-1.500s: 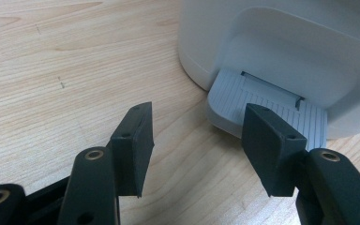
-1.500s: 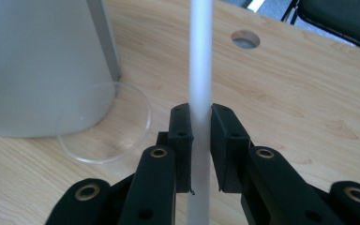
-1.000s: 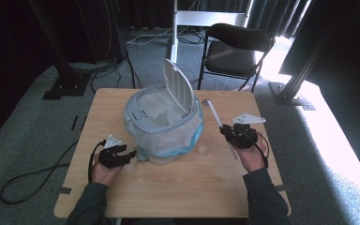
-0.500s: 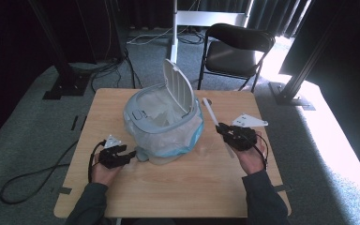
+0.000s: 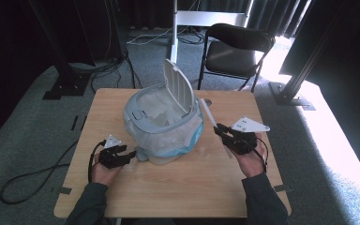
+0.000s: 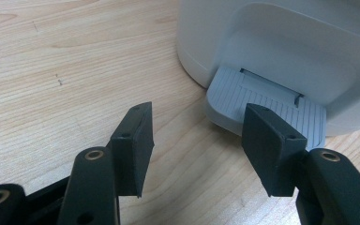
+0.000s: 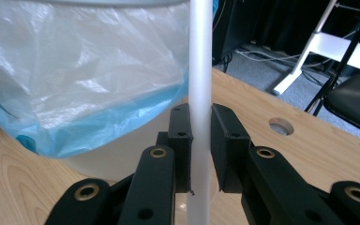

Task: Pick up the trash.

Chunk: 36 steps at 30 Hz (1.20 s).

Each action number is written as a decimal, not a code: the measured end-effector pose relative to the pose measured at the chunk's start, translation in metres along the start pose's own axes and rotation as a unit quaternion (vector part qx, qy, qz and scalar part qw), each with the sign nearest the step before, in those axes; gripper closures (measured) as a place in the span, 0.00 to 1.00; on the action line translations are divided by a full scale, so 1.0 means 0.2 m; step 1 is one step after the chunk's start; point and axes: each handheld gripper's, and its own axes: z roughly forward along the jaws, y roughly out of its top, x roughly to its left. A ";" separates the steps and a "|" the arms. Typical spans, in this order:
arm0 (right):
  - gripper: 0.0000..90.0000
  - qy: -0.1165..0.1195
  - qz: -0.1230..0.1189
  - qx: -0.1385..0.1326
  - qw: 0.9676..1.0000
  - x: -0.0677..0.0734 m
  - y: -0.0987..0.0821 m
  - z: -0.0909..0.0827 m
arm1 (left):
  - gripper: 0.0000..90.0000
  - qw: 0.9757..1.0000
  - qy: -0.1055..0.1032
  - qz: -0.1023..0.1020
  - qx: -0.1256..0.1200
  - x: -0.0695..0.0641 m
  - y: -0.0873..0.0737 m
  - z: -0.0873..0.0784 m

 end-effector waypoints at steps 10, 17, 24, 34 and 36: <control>0.88 0.016 -0.015 -0.015 1.000 0.04 0.01 -0.03 | 0.49 1.000 -0.001 -0.001 -0.001 0.00 0.00 0.00; 0.88 0.021 -0.018 -0.022 0.999 0.06 0.00 -0.05 | 0.49 1.000 -0.001 -0.001 0.000 0.00 0.00 0.00; 0.88 0.028 -0.025 -0.031 0.999 0.10 -0.01 -0.09 | 0.49 1.000 -0.001 0.000 0.000 0.00 0.00 0.00; 0.88 0.050 -0.047 -0.021 0.997 0.15 -0.01 -0.04 | 0.49 1.000 0.000 0.000 0.000 0.00 0.00 0.00; 0.88 0.051 -0.047 -0.018 0.997 0.15 -0.01 -0.03 | 0.49 1.000 -0.001 0.000 0.001 0.00 0.00 0.00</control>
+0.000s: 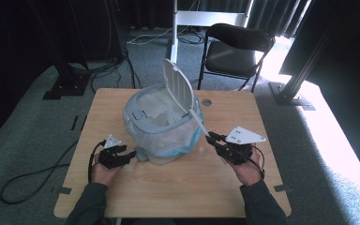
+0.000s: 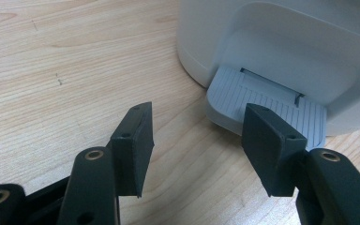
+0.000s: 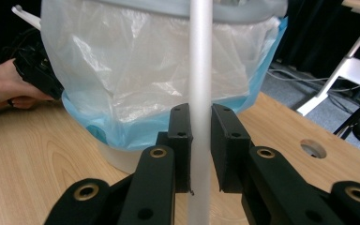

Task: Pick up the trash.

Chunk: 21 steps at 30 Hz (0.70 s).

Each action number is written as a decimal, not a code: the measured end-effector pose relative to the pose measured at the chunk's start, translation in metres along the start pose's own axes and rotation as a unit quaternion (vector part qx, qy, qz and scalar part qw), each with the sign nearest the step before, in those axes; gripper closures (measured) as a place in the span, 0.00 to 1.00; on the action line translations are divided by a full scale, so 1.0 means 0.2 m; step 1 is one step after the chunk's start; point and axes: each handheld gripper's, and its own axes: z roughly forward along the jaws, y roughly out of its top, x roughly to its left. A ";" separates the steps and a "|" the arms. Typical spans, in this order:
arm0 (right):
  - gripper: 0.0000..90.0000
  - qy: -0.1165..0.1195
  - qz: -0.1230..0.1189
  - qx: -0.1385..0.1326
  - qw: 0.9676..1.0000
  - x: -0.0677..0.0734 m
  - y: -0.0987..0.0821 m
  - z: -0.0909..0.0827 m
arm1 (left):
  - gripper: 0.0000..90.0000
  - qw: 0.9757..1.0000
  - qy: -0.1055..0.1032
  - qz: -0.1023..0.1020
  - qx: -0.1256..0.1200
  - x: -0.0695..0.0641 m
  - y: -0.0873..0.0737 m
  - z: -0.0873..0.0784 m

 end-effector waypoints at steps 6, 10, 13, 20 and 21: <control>0.88 0.006 -0.002 0.024 1.000 0.00 -0.01 0.10 | 0.49 1.000 0.000 -0.001 -0.001 0.00 0.00 0.00; 0.88 0.010 -0.006 0.025 1.000 0.00 0.01 0.12 | 0.49 1.000 0.001 0.000 0.000 0.00 0.00 0.00; 0.88 0.011 -0.006 0.027 1.000 0.00 0.02 0.14 | 0.49 1.000 0.001 0.001 0.000 0.00 0.00 0.00; 0.87 0.017 -0.011 0.037 0.999 0.01 0.04 0.18 | 0.49 1.000 0.001 0.002 0.000 0.00 0.00 0.00; 0.87 0.018 -0.013 0.038 0.999 0.02 0.04 0.19 | 0.49 1.000 0.001 0.002 0.000 0.00 0.00 0.00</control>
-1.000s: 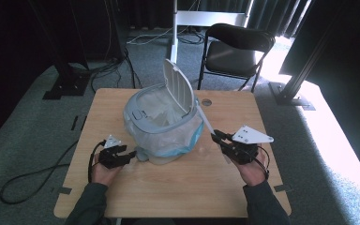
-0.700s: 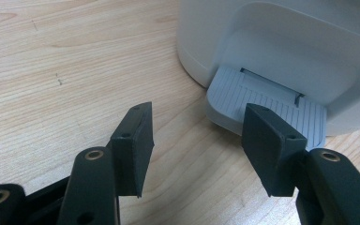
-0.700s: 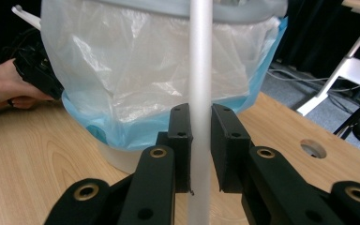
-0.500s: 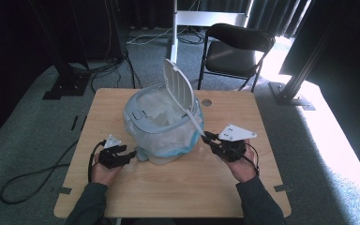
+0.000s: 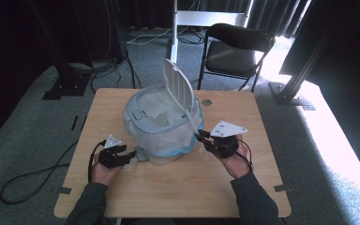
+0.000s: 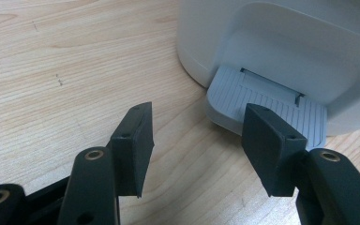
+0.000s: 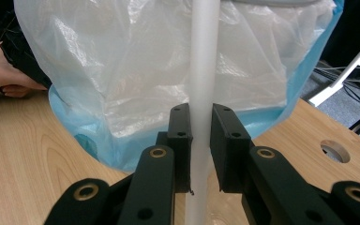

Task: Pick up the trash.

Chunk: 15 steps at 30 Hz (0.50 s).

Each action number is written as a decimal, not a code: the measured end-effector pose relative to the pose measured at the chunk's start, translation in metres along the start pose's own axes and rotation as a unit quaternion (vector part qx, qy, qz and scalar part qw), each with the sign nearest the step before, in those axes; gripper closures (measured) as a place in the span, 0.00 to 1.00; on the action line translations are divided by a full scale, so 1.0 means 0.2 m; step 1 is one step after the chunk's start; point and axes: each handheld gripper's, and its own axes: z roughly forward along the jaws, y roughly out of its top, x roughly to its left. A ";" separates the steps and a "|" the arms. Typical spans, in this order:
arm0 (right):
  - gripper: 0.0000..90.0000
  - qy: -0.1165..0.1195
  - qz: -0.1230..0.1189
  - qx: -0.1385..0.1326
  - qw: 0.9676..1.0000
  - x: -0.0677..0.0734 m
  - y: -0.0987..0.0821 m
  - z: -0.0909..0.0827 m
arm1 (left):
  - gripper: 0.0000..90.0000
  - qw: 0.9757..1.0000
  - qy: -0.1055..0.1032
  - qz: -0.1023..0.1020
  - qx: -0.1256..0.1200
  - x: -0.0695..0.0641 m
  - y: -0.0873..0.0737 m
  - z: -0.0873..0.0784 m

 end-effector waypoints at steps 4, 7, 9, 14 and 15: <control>0.88 0.003 -0.004 -0.007 1.000 0.02 0.02 -0.01 | 0.49 1.000 0.000 0.000 0.000 0.00 0.00 0.00; 0.88 0.004 -0.010 -0.012 1.000 0.03 0.04 -0.03 | 0.49 1.000 0.000 0.000 0.000 0.00 0.00 0.00; 0.88 0.003 -0.011 -0.014 1.000 0.03 0.05 -0.04 | 0.49 1.000 0.000 0.000 0.000 0.00 0.00 0.00; 0.88 0.001 -0.014 -0.017 1.000 0.03 0.07 -0.05 | 0.49 1.000 0.000 0.000 0.000 0.00 0.00 0.00; 0.88 0.000 -0.013 -0.019 1.000 0.02 0.08 -0.05 | 0.49 1.000 0.000 0.000 0.000 0.00 0.00 0.00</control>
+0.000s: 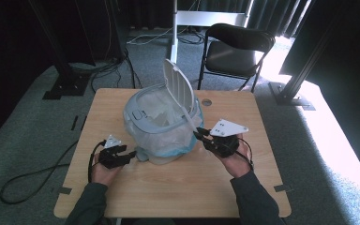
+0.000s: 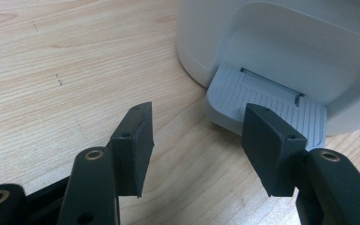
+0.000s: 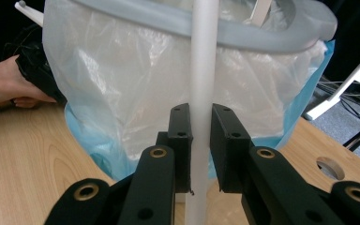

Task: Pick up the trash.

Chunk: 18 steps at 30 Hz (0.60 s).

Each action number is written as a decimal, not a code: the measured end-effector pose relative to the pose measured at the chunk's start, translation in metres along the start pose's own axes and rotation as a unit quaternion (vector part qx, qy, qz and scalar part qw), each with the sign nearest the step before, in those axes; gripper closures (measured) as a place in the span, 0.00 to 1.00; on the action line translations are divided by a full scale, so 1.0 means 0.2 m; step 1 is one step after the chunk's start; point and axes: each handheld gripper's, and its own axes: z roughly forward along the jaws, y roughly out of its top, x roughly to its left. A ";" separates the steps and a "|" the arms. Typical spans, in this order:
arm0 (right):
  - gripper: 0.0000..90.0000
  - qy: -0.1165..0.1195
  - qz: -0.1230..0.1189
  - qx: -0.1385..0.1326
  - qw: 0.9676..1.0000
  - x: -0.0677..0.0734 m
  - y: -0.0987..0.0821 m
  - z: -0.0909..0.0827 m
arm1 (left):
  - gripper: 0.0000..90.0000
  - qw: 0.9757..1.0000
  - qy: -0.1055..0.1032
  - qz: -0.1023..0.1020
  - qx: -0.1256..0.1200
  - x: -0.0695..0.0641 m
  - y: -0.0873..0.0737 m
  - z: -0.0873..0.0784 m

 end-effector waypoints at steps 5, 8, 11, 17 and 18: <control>0.88 -0.001 -0.003 -0.007 1.000 0.00 0.04 0.00 | 0.49 1.000 0.000 0.000 0.000 0.00 0.00 0.00; 0.88 -0.001 -0.003 -0.012 1.000 0.00 0.06 0.00 | 0.49 1.000 0.000 0.000 -0.001 0.00 0.00 0.00; 0.88 0.001 -0.004 -0.016 1.000 0.00 0.07 0.00 | 0.49 1.000 -0.001 0.000 0.000 0.00 0.00 0.00; 0.88 0.001 -0.011 -0.008 1.000 0.00 0.10 0.02 | 0.49 1.000 0.000 0.000 0.000 0.00 0.00 0.00; 0.88 0.001 -0.011 -0.009 1.000 0.00 0.10 0.02 | 0.49 1.000 -0.001 0.000 0.000 0.00 0.00 0.00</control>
